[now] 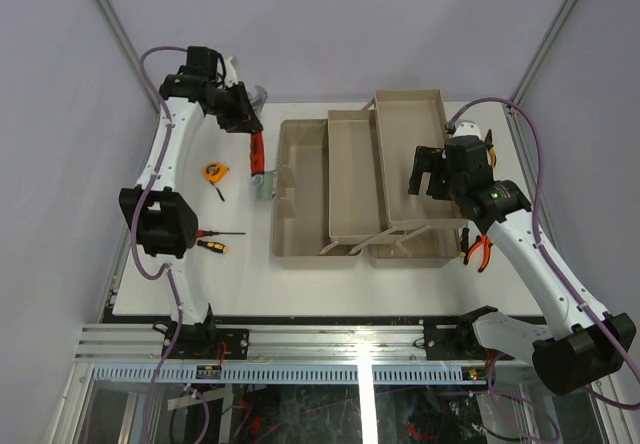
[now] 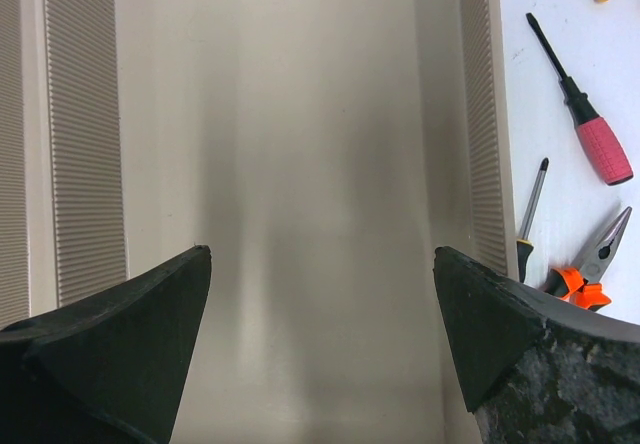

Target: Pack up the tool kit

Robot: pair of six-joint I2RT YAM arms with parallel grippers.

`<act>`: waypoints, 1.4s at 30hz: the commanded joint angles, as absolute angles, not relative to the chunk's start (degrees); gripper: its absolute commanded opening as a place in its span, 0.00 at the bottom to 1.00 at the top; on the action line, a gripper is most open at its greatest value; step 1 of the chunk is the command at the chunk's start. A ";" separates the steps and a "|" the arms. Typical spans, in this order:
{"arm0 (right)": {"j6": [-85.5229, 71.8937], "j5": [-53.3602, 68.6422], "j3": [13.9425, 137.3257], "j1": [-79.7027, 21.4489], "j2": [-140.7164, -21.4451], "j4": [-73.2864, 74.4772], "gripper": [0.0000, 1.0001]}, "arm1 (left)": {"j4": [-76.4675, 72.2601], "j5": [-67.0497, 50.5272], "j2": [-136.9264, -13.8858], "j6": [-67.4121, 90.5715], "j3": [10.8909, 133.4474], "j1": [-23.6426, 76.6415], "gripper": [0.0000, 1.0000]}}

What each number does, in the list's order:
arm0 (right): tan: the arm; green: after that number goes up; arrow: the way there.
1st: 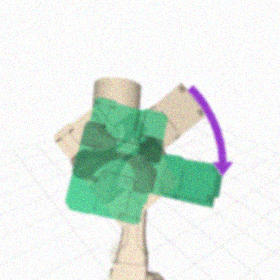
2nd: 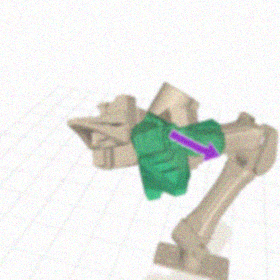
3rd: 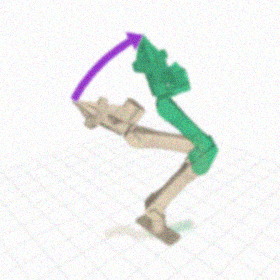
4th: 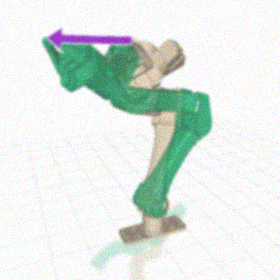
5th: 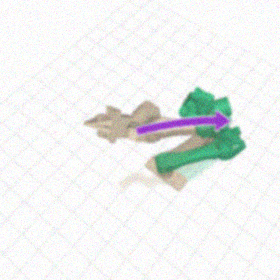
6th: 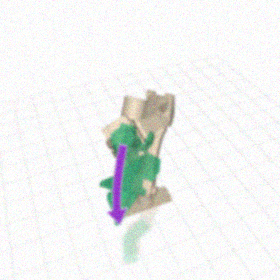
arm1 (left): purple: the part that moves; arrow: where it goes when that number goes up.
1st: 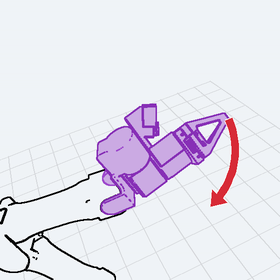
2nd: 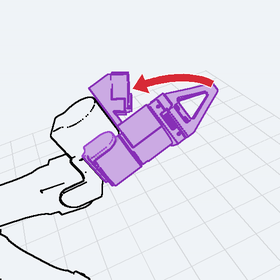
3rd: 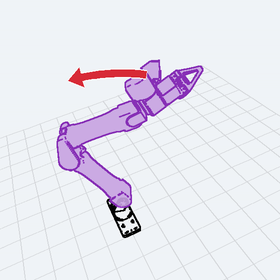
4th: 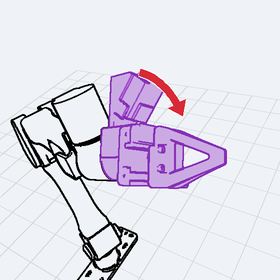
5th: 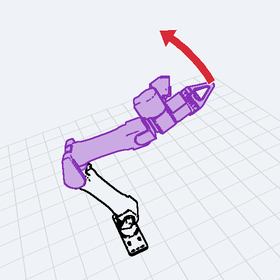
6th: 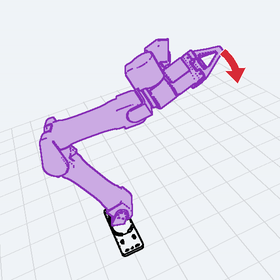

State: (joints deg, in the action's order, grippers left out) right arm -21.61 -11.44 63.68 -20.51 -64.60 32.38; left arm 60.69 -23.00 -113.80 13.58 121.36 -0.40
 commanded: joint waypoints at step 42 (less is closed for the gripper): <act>-24.87 -18.79 63.46 -20.29 -55.74 39.14 0.99 | 36.54 -13.79 -112.92 36.33 93.87 24.10 0.00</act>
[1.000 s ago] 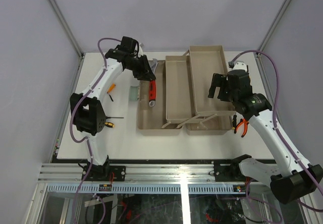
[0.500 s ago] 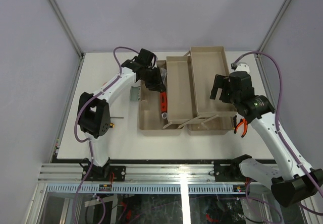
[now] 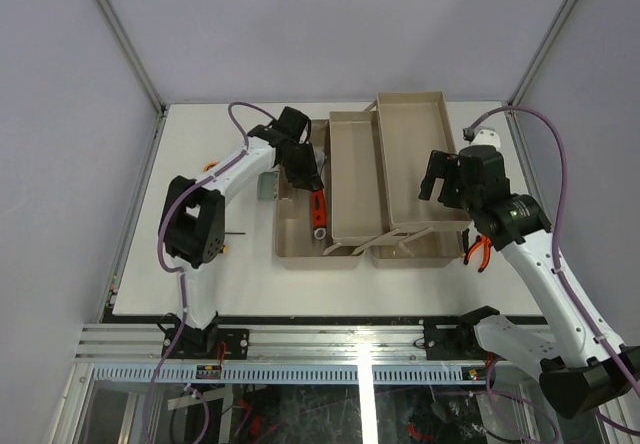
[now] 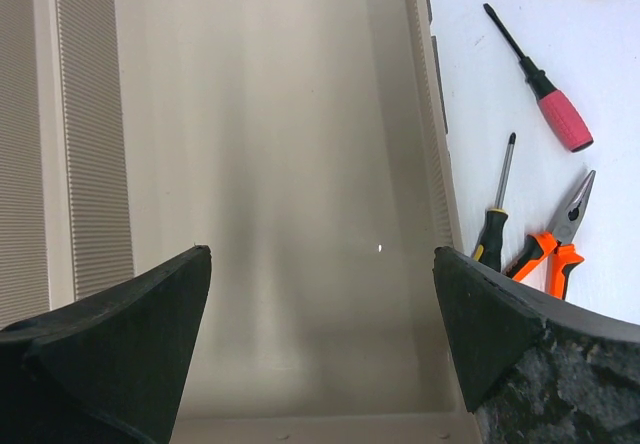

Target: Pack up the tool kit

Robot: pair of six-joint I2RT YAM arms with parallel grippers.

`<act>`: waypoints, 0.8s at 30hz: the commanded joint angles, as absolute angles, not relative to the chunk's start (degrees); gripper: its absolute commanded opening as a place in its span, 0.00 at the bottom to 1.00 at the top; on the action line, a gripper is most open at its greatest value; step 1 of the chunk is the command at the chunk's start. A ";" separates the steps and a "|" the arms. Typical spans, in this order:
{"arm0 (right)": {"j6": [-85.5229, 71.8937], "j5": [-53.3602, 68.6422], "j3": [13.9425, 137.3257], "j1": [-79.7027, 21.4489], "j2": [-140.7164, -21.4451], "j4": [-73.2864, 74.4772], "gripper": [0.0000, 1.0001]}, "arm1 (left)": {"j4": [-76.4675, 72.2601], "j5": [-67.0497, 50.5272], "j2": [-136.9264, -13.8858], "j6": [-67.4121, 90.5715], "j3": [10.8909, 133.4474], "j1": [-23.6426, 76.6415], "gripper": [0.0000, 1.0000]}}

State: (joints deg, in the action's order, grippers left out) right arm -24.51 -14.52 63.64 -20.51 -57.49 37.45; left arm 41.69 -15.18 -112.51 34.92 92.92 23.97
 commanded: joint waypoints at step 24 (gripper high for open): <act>-27.58 -24.08 62.20 -20.15 -46.31 45.44 0.99 | 39.63 0.10 -119.53 33.40 94.82 29.14 0.00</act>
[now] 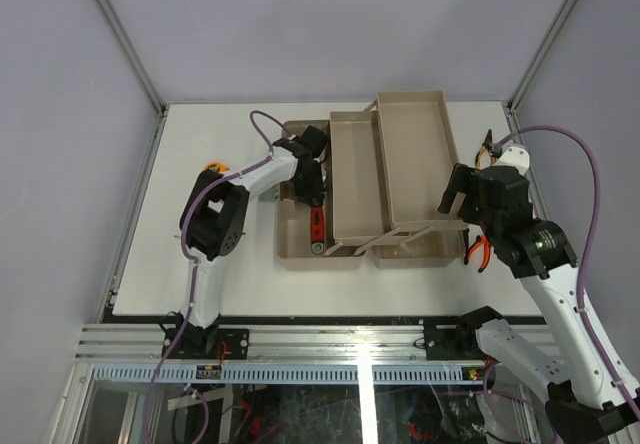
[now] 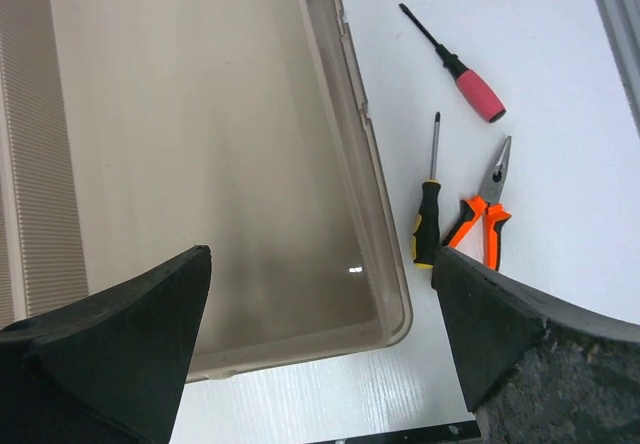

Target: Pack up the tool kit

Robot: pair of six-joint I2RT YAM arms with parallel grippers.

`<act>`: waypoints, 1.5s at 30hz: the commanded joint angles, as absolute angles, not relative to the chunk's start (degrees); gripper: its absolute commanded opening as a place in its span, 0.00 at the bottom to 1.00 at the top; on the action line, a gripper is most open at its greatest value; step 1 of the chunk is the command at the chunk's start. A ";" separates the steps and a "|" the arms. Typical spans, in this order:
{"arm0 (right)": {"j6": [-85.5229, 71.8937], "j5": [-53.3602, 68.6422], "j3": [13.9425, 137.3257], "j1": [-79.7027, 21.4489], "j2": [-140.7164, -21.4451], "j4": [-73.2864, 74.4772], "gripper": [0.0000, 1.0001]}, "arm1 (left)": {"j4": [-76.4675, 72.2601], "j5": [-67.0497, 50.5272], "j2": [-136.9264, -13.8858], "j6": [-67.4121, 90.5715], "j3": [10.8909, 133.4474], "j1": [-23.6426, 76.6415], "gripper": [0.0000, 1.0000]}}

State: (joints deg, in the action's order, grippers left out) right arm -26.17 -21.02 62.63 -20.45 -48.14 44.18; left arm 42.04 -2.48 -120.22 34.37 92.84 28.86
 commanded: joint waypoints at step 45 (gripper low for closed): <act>-16.69 -20.78 81.97 -8.82 -65.89 47.40 0.99 | 45.26 4.20 -93.44 25.73 89.65 -0.60 0.59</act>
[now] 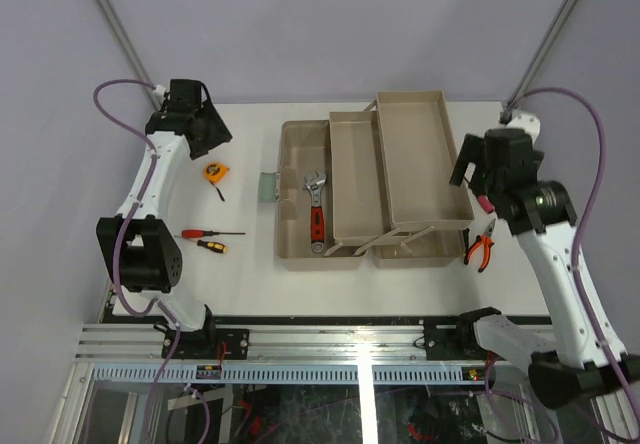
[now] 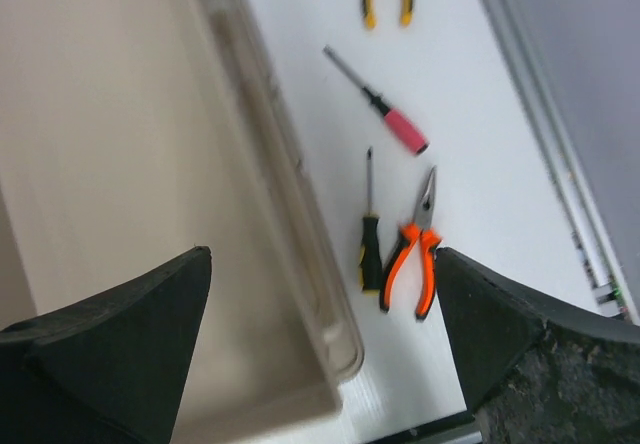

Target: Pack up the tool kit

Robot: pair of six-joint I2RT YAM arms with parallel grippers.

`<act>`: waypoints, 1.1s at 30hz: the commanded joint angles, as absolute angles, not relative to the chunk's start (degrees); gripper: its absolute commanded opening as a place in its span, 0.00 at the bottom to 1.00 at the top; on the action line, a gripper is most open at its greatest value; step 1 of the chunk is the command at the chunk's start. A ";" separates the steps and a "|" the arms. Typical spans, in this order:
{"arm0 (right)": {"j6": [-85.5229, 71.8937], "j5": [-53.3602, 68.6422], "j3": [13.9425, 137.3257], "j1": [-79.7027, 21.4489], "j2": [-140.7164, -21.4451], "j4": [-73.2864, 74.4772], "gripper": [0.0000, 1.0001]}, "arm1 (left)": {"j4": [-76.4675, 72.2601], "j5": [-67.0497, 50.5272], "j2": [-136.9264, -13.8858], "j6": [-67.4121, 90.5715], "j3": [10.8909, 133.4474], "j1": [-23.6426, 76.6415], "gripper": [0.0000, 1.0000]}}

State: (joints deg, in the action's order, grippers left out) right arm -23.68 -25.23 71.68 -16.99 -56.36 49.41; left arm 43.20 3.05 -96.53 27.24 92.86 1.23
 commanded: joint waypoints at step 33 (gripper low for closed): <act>-10.63 -4.56 137.64 16.16 -140.44 51.58 0.77 | 41.31 -4.18 -85.61 23.17 77.19 -1.32 0.59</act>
State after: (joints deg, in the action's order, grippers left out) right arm -11.73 -4.89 137.05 15.29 -139.83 53.28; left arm 43.70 -2.61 -86.08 24.23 77.84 -1.15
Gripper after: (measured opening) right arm 0.788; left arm 0.590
